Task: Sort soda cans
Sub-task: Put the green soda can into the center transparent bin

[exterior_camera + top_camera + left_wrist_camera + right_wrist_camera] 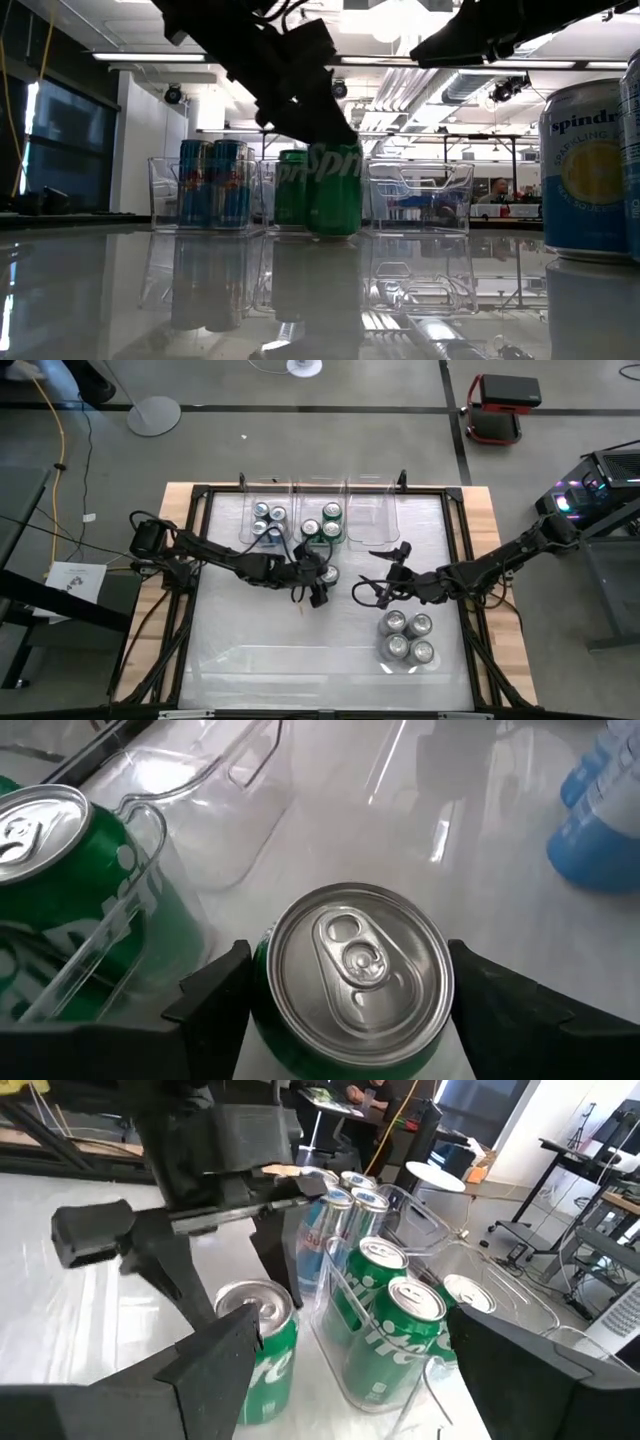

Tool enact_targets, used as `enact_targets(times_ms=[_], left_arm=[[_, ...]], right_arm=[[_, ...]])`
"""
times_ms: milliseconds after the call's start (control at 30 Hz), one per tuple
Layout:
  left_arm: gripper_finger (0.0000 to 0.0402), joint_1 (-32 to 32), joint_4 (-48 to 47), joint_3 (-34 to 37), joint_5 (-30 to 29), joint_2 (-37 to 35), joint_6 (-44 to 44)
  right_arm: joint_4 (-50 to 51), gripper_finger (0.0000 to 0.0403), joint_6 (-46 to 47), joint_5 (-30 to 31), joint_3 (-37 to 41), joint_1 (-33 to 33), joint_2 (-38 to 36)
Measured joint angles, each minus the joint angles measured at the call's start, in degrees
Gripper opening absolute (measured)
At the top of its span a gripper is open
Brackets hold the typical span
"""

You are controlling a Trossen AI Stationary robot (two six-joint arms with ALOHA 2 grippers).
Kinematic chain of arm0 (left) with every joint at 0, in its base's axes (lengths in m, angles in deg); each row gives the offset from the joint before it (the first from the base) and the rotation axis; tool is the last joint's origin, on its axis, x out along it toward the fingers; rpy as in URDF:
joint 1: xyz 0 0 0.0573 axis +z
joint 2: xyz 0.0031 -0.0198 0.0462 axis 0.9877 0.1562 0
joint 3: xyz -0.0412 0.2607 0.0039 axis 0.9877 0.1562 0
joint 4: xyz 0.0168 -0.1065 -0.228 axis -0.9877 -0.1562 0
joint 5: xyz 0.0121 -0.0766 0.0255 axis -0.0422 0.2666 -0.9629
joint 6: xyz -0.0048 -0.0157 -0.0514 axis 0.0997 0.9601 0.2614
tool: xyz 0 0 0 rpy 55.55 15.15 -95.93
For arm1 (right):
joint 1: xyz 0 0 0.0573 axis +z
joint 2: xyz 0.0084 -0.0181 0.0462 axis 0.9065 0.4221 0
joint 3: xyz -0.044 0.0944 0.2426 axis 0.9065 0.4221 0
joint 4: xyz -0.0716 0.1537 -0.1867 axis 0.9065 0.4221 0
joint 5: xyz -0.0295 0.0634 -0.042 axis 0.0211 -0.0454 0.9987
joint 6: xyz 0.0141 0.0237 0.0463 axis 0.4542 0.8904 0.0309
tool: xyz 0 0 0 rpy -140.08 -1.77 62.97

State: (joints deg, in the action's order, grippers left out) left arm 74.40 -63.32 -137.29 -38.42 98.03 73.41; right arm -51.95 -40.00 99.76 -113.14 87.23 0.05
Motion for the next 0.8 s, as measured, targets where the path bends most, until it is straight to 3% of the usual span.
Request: enact_targets(times_ms=[267,467,633,800], left_arm=[[0.027,0.4,-6.6,0.0,-0.5,-10.7,3.2],[0.023,4.8,-7.0,-0.1,2.1,-20.5,1.4],[0.0199,8.3,-11.3,0.0,5.6,-23.6,-3.3],[0.0192,7.8,-19.3,0.0,6.2,-23.9,-9.3]], right_arm=[[0.3,0.0314,-0.1,2.0,0.0,1.3,0.0],[0.7,0.0314,-0.1,3.1,0.0,1.7,0.0],[0.7,0.0314,0.0,3.1,0.0,1.7,0.0],[0.6,0.0314,1.0,2.1,0.0,1.2,0.0]])
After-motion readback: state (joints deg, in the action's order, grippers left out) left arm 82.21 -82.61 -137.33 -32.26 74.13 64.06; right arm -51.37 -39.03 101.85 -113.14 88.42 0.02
